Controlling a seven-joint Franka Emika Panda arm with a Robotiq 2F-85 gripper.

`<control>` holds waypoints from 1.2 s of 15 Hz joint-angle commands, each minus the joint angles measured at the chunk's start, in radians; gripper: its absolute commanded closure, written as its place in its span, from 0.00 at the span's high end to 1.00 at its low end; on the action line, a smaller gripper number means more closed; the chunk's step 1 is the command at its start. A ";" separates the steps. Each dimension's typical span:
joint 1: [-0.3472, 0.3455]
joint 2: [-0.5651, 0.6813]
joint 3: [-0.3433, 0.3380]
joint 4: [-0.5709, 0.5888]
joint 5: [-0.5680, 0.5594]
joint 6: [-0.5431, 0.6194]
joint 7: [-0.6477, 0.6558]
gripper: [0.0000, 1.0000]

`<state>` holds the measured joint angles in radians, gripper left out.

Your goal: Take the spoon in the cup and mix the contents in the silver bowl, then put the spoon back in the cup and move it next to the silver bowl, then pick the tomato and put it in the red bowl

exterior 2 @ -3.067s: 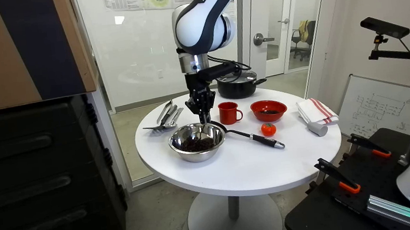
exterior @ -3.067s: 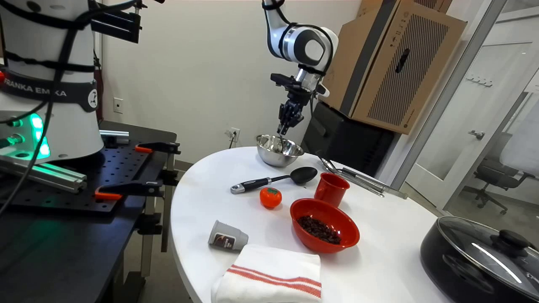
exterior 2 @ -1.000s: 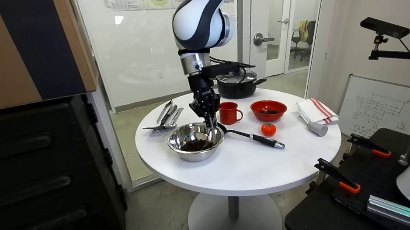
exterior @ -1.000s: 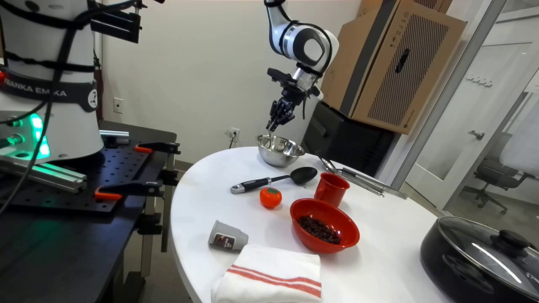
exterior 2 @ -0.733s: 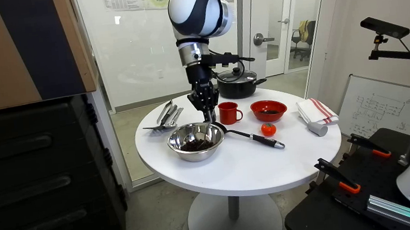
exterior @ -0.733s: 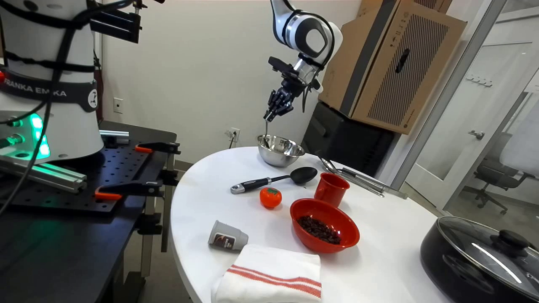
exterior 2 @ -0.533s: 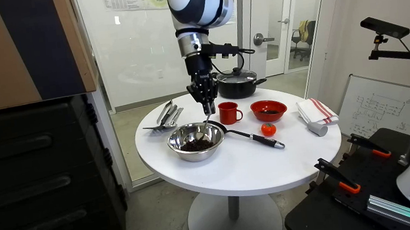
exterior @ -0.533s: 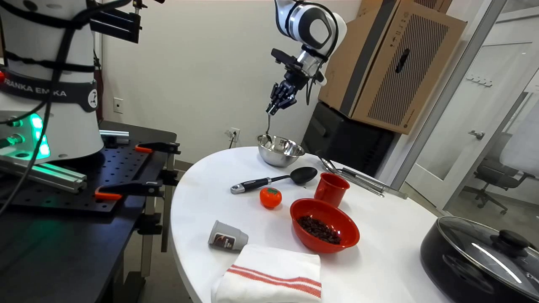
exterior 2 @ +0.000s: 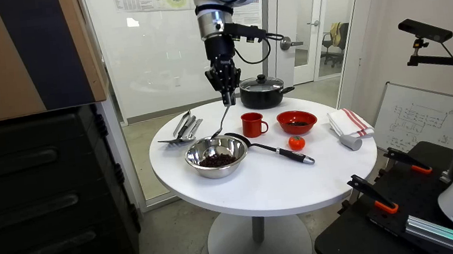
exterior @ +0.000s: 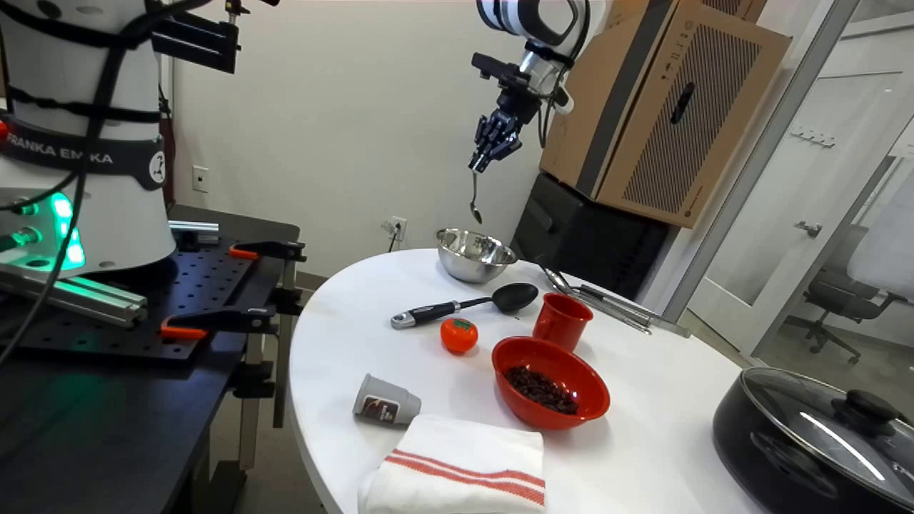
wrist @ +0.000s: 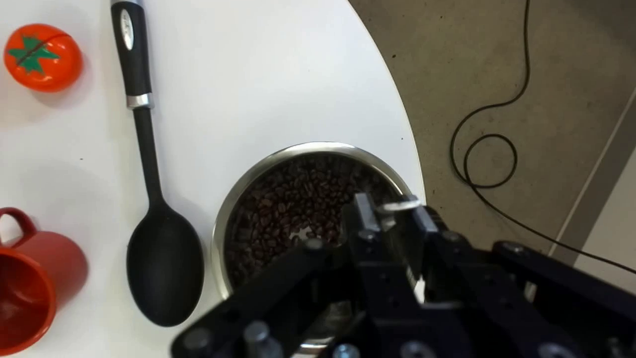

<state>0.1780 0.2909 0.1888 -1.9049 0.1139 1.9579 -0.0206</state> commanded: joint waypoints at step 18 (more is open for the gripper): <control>-0.184 -0.038 -0.188 -0.013 0.042 0.031 0.145 0.04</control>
<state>0.0071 0.2388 0.0202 -1.9138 0.1311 1.9682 0.0869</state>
